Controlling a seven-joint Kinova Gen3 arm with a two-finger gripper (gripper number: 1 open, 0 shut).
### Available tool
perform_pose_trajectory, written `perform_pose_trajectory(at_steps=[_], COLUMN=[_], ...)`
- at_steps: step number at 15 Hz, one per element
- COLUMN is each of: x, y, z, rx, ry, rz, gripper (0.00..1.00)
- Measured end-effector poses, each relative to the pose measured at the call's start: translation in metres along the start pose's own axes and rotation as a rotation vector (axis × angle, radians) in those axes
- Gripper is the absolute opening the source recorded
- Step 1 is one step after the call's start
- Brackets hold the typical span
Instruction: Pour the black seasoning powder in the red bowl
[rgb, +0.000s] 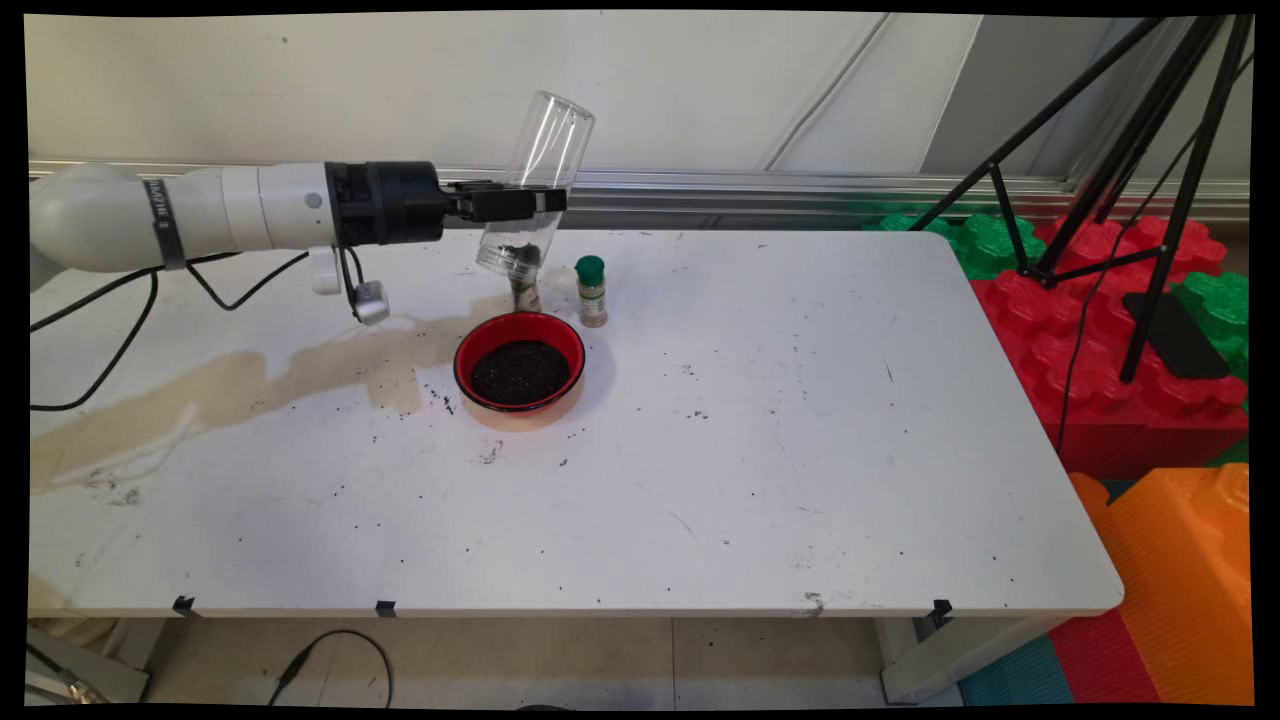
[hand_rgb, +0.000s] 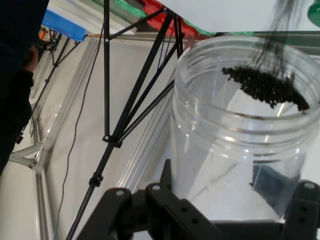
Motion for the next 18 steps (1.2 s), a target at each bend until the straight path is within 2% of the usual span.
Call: perform_pose_trajectory(at_steps=[18], x=[0.002], y=[-0.011], z=[-0.019], rx=[0.025], ry=[-0.029], rz=[0.055], gripper=[0.00])
